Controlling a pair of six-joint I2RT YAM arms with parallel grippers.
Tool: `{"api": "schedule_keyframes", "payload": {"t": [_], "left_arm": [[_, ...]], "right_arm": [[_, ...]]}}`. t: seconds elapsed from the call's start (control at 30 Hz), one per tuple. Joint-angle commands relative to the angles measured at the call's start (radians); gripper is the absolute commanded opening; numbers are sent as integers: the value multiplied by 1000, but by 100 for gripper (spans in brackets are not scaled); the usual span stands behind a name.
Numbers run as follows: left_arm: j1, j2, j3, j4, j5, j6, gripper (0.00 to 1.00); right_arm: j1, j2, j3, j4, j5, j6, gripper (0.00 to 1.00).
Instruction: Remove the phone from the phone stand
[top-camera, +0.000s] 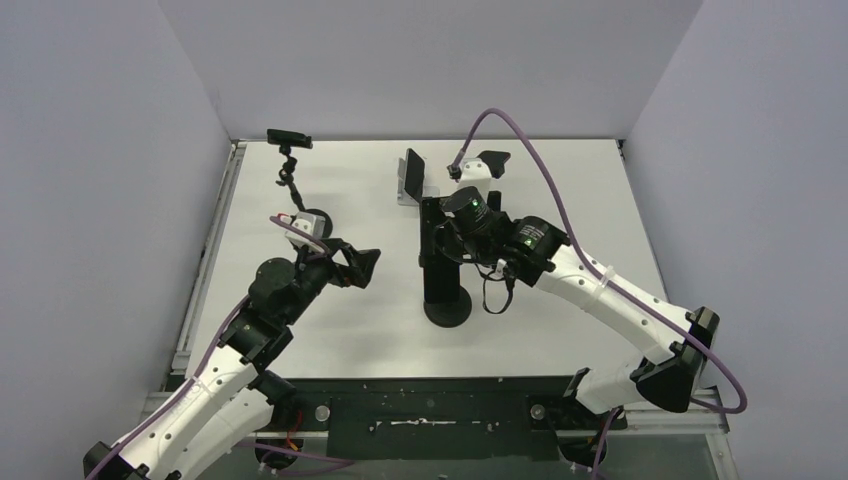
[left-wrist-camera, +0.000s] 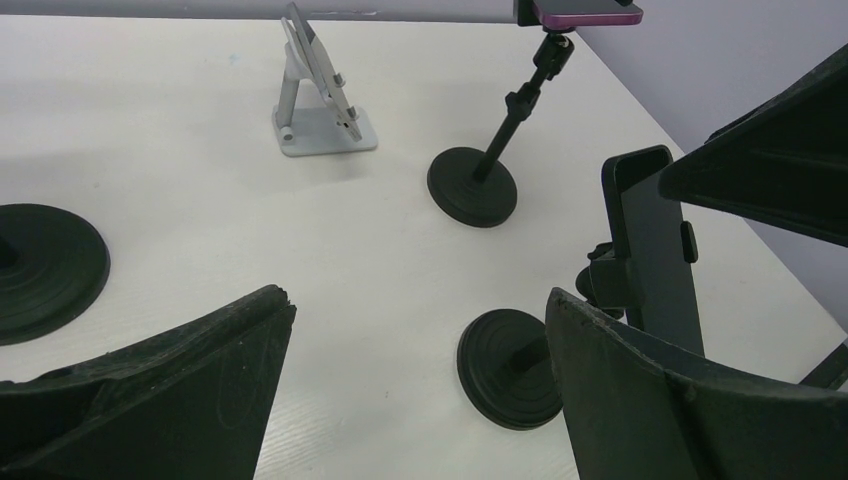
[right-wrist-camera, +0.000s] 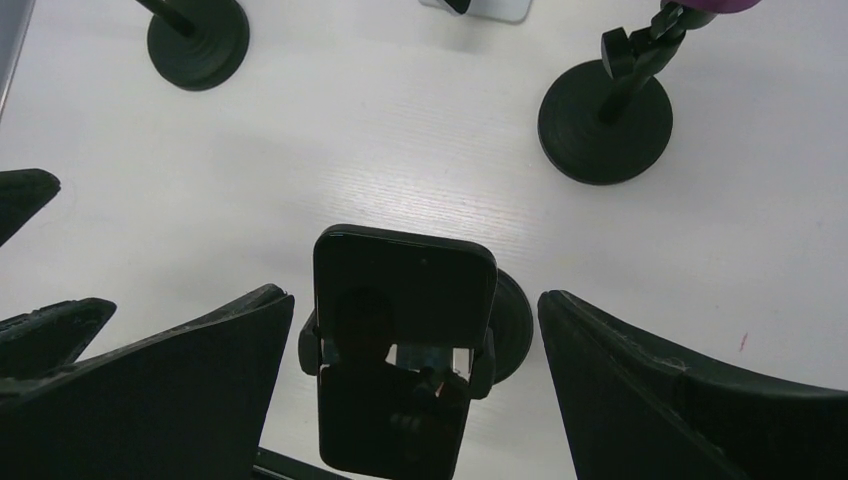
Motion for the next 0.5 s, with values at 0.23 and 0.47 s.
{"api": "schedule_keyframes", "payload": {"t": [0.23,0.47], "left_arm": [[-1,6,17,21,22,12,95],[-4,8,16,24,36,11,95]], "right_arm": [[-3,63,63,-45,-29,9,100],[-27,91,77,-32,-75,-14,100]]}}
